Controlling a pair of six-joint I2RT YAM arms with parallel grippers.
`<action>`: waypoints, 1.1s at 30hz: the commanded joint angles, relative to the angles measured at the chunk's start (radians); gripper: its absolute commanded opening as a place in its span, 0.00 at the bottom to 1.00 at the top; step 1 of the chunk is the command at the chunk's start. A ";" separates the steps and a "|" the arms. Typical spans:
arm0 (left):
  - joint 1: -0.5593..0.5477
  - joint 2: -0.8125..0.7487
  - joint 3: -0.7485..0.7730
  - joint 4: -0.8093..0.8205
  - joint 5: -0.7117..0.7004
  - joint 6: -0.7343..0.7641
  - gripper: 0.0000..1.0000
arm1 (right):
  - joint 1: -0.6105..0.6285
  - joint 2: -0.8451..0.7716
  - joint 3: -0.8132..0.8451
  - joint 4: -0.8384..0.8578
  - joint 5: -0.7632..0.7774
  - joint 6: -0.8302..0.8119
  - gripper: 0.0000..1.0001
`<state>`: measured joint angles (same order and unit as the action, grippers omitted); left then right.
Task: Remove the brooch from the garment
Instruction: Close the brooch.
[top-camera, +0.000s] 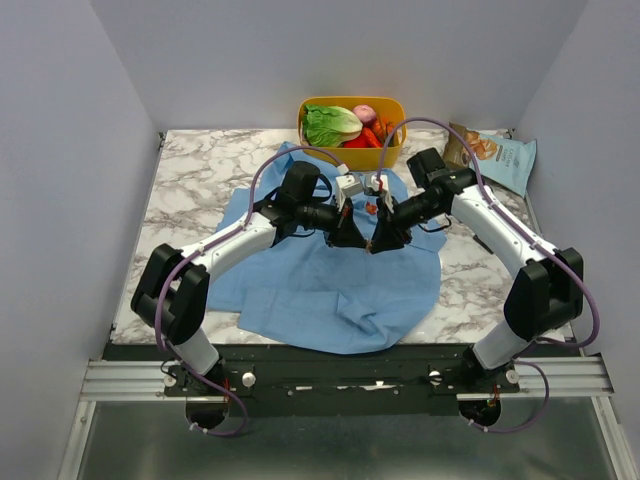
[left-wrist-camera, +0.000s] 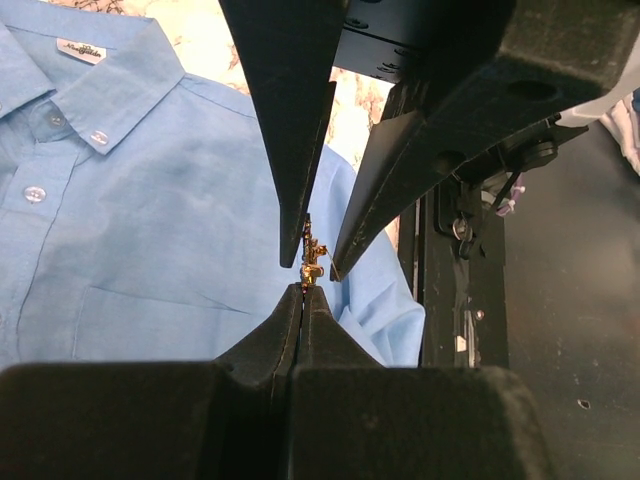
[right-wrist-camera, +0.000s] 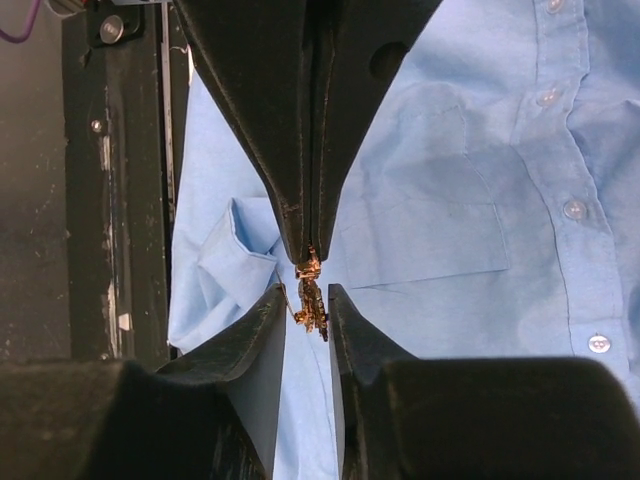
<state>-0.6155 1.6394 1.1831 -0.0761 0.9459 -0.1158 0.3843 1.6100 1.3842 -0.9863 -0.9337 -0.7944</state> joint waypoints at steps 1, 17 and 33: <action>0.002 0.007 0.000 0.021 0.001 -0.005 0.00 | 0.004 0.019 0.027 -0.102 -0.045 -0.072 0.34; 0.003 0.004 0.003 0.021 0.013 -0.010 0.00 | -0.012 -0.004 0.044 -0.132 -0.142 -0.115 0.37; 0.003 0.008 -0.002 0.029 0.024 -0.010 0.00 | -0.039 0.019 0.050 -0.089 -0.171 -0.055 0.39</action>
<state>-0.6163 1.6405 1.1831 -0.0601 0.9787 -0.1253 0.3569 1.6253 1.4017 -1.0782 -1.0275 -0.8631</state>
